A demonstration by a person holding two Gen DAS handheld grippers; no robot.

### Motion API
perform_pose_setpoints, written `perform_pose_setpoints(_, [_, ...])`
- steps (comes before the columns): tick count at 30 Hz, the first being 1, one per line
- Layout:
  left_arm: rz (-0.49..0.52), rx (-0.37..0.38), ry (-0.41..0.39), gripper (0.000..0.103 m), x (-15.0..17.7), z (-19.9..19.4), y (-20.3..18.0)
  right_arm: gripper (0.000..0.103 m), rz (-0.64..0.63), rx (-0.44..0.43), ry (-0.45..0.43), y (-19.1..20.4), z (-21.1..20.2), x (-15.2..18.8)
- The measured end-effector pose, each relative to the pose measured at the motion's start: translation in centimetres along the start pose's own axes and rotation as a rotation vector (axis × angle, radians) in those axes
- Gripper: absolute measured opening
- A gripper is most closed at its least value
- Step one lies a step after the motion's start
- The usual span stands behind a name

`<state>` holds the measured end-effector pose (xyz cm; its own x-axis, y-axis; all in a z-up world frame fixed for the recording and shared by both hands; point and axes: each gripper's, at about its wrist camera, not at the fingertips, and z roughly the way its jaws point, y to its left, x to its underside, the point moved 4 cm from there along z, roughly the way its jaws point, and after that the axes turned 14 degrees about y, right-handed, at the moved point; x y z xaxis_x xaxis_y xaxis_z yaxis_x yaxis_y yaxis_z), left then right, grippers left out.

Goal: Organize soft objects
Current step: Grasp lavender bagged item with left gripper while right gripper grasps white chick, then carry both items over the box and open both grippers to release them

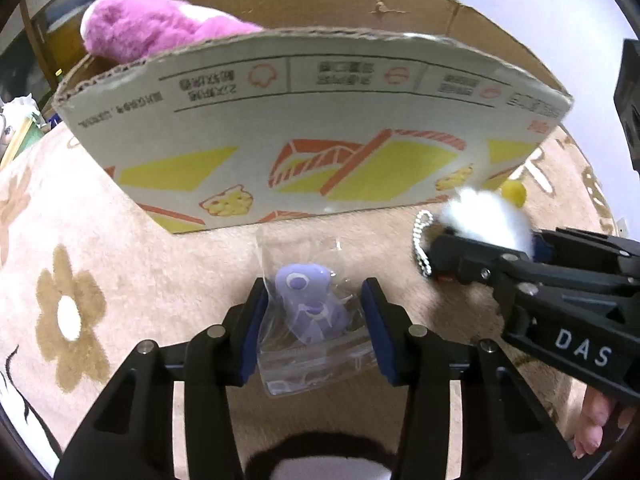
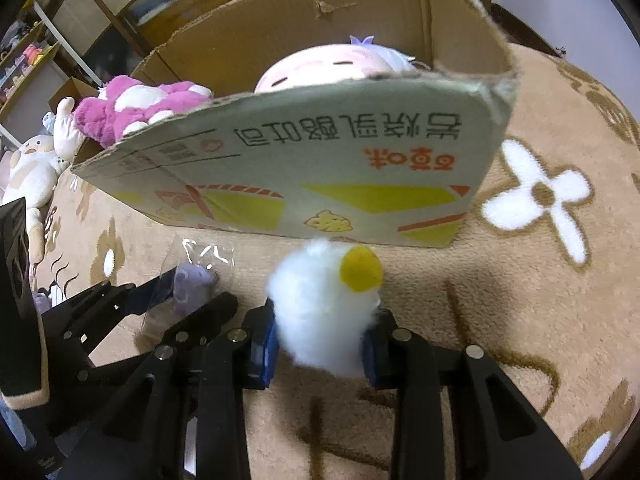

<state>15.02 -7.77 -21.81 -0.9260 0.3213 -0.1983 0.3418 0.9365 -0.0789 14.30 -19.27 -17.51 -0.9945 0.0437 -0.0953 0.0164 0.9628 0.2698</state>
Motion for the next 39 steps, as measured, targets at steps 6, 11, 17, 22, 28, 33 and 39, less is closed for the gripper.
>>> perform_pose_setpoints(6, [-0.01,0.034,-0.011,0.024,1.1,-1.7,0.7,0.034,0.018,0.02,-0.05,-0.2,-1.4,-0.1])
perform_pose_setpoints(11, [-0.009,0.061,0.014,0.021,1.2,-2.2,2.2,0.034,0.015,0.028,-0.084,0.0,-3.0,0.4])
perform_pose_setpoints(17, [-0.033,0.135,0.014,0.019,1.8,-3.1,3.3,0.034,0.028,0.018,-0.121,-0.1,-4.5,1.7])
perform_pose_setpoints(22, [-0.028,0.134,-0.025,0.018,2.5,-5.1,4.1,0.034,0.013,0.033,-0.179,0.1,-6.2,2.3])
perform_pose_setpoints(28, [-0.018,0.079,-0.136,0.018,4.1,-8.6,5.0,0.034,-0.01,0.021,-0.299,0.9,-9.4,2.5])
perform_pose_setpoints(33, [0.031,0.06,-0.29,0.018,4.6,-12.8,4.2,0.034,-0.036,0.003,-0.397,1.8,-12.5,2.6])
perform_pose_setpoints(39, [0.061,-0.026,-0.426,0.018,3.3,-16.0,2.9,0.034,-0.074,-0.009,-0.475,2.7,-15.8,1.6])
